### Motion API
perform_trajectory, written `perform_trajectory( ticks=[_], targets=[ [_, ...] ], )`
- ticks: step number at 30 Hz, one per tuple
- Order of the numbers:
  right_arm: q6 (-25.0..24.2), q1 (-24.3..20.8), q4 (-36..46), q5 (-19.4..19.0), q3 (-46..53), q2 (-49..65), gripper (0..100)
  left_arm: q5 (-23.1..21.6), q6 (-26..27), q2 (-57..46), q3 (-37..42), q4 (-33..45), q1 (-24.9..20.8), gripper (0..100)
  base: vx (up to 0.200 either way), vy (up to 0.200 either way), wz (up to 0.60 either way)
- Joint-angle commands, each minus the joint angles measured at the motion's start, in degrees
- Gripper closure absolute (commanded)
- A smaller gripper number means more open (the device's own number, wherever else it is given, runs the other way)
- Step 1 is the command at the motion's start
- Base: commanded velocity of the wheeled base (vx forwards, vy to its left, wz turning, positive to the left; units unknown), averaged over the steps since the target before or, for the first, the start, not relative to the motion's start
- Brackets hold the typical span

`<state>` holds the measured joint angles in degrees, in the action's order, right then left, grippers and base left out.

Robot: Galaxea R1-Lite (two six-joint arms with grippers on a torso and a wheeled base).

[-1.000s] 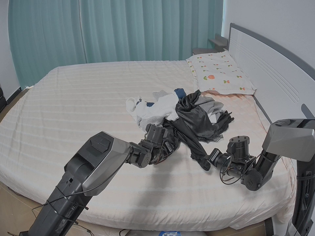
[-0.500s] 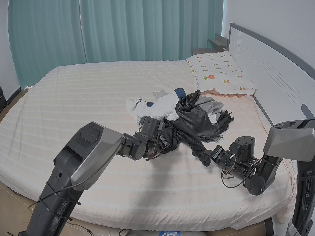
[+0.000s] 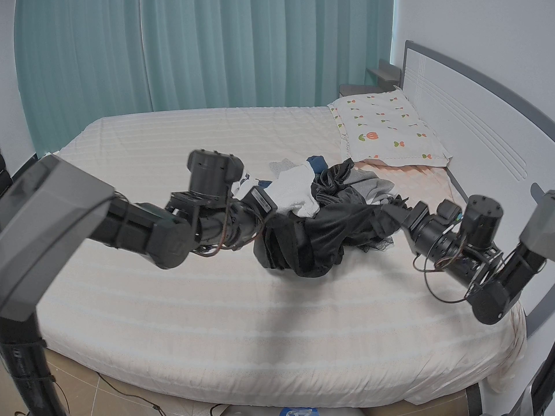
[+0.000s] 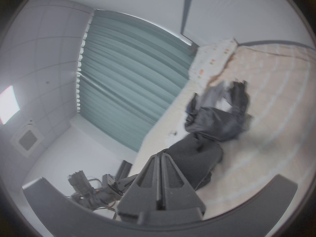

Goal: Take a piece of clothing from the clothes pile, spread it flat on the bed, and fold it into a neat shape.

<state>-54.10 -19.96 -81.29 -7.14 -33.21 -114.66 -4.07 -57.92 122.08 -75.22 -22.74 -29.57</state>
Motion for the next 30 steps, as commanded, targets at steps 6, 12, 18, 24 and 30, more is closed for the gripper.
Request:
perform_trajectory(
  ticks=[6,12,18,24,30],
  targets=[
    [-0.13,-1.75,-0.80,-9.03,5.26,11.31,100,-1.20,-1.23,-22.06,23.62,-15.06,1.36,100,0.000,0.000,0.00],
    [-0.57,-3.77,-5.90,-8.59,5.26,-0.03,100,-0.94,-3.69,-19.42,29.86,-23.32,1.27,100,0.000,0.000,0.00],
    [-0.48,-5.71,-8.27,-8.24,7.02,-6.10,100,-1.47,-8.62,-15.82,30.74,-23.85,0.83,100,0.000,0.000,0.00],
    [-0.74,-5.62,-8.27,-8.15,7.37,-6.36,100,-4.72,-8.88,-16.17,34.79,-26.75,0.83,100,-0.100,0.000,0.00],
    [-0.65,-5.53,-8.27,-8.06,7.37,-6.71,100,-6.56,-9.23,-15.90,35.49,-27.54,1.36,100,-0.100,0.000,0.00]
  ],
)
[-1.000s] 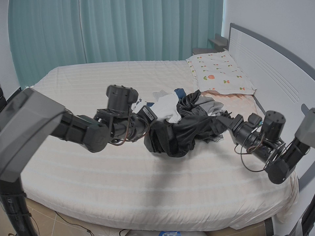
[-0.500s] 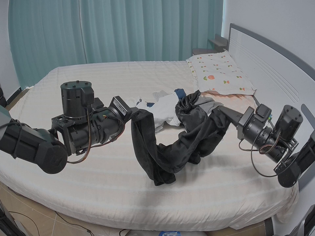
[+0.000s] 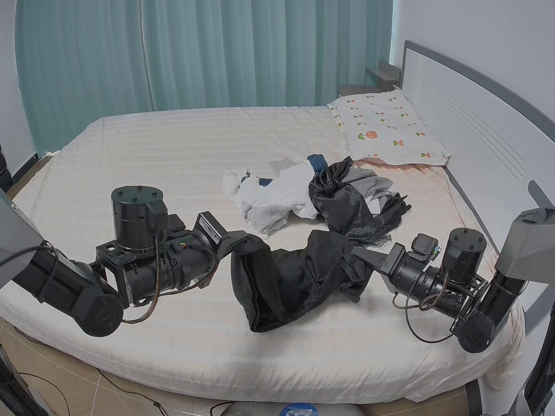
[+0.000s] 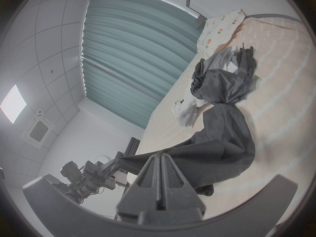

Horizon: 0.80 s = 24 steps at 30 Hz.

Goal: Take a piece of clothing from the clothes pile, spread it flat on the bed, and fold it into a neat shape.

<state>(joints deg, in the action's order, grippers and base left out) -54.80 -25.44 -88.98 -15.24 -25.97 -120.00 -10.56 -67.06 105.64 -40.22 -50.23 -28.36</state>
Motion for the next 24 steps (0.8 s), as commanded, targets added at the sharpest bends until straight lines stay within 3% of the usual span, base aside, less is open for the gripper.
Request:
perform_trajectory(
  ticks=[1,12,24],
  targets=[
    [0.04,-0.05,-0.58,0.03,0.21,-1.20,100,-0.08,-0.18,0.62,0.49,-0.05,0.05,100,0.000,0.000,0.00],
    [0.22,-1.01,-0.58,0.21,0.21,-0.85,100,-0.17,-0.53,1.50,-0.21,-0.14,0.76,100,0.000,0.000,0.00],
    [0.66,-3.56,-0.49,7.33,-2.07,-0.32,100,-0.08,-0.88,0.70,-0.13,-0.14,1.37,100,0.000,0.200,0.00]
  ],
)
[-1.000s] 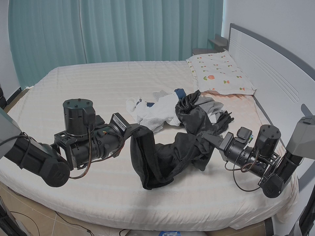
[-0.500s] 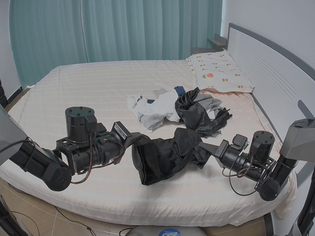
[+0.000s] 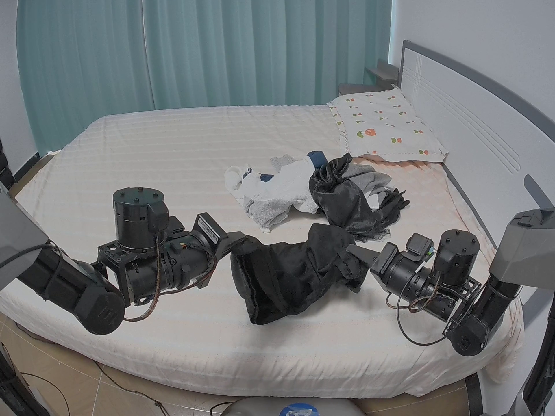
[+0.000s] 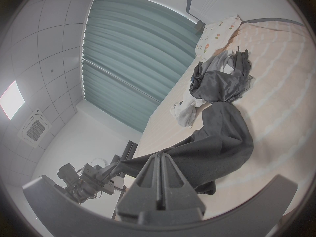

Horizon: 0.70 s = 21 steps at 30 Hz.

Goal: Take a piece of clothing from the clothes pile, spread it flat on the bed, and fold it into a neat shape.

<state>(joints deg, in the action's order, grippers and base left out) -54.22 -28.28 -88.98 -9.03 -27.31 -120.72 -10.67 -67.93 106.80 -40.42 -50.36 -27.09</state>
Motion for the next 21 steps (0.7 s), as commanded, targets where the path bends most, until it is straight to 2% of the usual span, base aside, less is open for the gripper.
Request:
perform_trajectory(
  ticks=[1,13,21],
  targets=[
    [0.17,-0.81,-0.49,1.39,-0.82,0.40,100,0.03,-0.01,-0.54,0.08,0.00,0.11,100,0.000,0.200,0.00],
    [0.96,-2.13,-0.23,6.48,-3.98,0.05,100,0.12,-0.72,-1.86,-0.01,0.00,0.28,100,0.000,0.200,0.00],
    [3.16,-3.18,6.80,12.90,-8.90,0.14,100,0.21,-0.72,-2.21,-0.09,0.00,0.63,100,0.000,0.200,0.00]
  ],
)
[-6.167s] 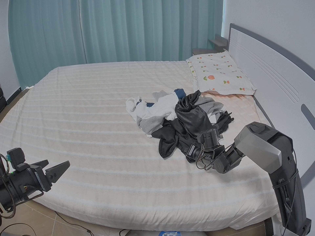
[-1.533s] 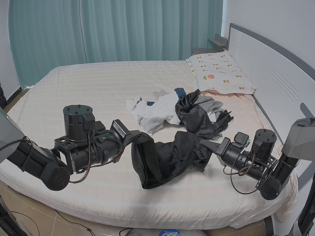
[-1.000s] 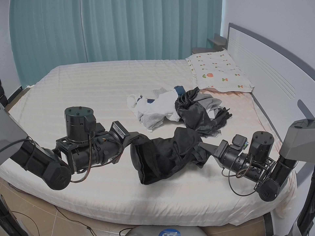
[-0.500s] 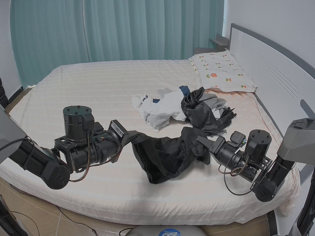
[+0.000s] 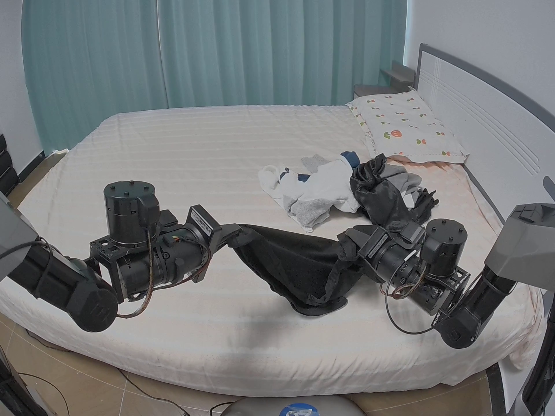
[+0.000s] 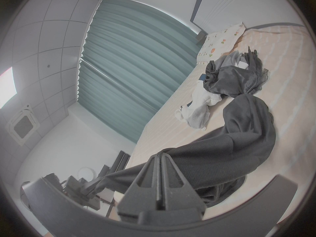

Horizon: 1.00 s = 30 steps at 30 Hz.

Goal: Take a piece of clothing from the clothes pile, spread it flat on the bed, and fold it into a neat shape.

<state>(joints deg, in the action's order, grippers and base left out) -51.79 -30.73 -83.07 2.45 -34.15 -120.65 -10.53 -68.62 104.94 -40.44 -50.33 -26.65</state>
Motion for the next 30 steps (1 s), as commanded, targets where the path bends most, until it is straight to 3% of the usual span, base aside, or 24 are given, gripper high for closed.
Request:
perform_trajectory(
  ticks=[1,30],
  targets=[
    [1.25,-0.82,0.98,1.94,-2.50,-0.11,100,0.16,-0.02,-0.35,-0.08,-0.03,0.19,100,0.000,0.200,0.00],
    [8.10,-3.81,1.06,1.68,-8.74,1.38,100,0.78,0.33,-5.00,0.36,-0.03,3.01,100,0.000,0.200,0.00]
  ],
)
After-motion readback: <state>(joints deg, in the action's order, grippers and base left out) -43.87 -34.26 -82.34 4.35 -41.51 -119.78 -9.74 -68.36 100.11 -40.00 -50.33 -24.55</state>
